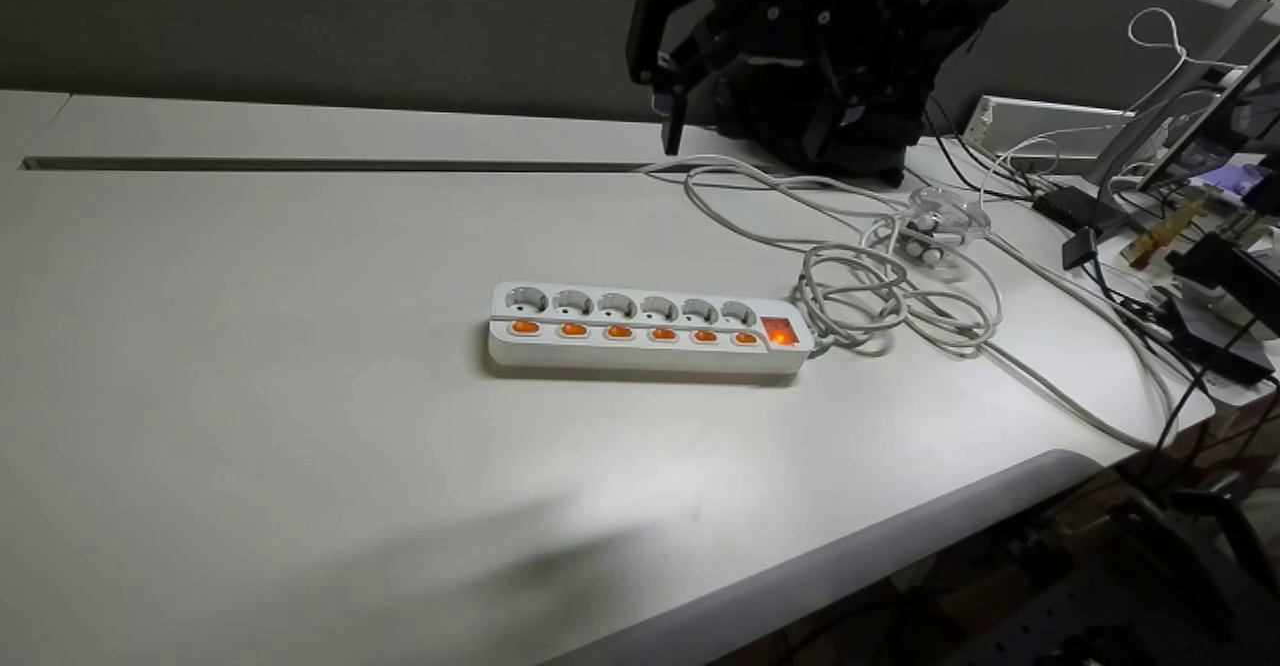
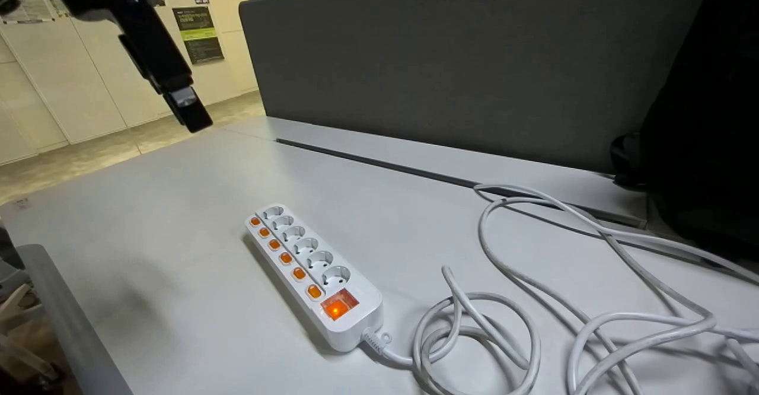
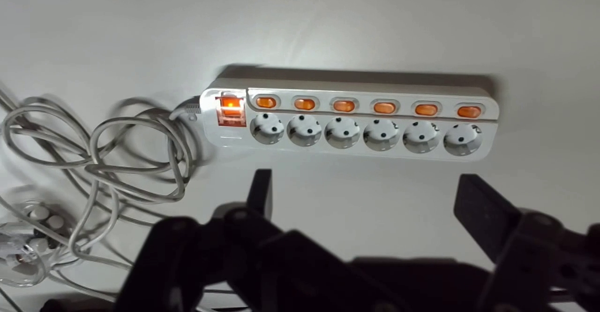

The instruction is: Turn on the third switch from the left

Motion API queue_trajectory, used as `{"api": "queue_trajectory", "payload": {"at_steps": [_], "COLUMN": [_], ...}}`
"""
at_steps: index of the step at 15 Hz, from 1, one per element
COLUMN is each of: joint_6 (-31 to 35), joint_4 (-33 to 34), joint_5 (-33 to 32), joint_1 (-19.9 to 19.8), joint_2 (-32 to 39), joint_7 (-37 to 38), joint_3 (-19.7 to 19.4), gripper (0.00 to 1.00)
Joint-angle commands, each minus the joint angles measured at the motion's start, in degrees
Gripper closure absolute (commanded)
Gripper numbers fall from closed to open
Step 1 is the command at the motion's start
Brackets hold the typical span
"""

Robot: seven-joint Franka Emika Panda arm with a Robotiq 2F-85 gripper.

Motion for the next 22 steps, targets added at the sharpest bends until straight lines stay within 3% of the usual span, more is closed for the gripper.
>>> {"api": "queue_trajectory", "payload": {"at_steps": [1, 7, 12, 13, 14, 22], "joint_6": [-0.3, 1.8, 4.3, 5.1, 6.4, 9.6], "joint_4": [0.5, 0.9, 4.2, 4.9, 5.5, 12.8], "joint_5": [-1.8, -4.7, -10.6, -11.7, -13.5, -9.4], "joint_1": [1.7, 1.2, 0.7, 1.1, 1.5, 9.2], "joint_2": [0.9, 2.2, 10.9, 12.9, 14.8, 28.9], "joint_7": [1.1, 4.7, 10.4, 11.6, 13.5, 11.8], "joint_3": [-2.3, -1.7, -1.8, -2.4, -3.1, -11.8], "gripper": [0.00, 0.00, 0.00, 0.25, 0.25, 0.83]}}
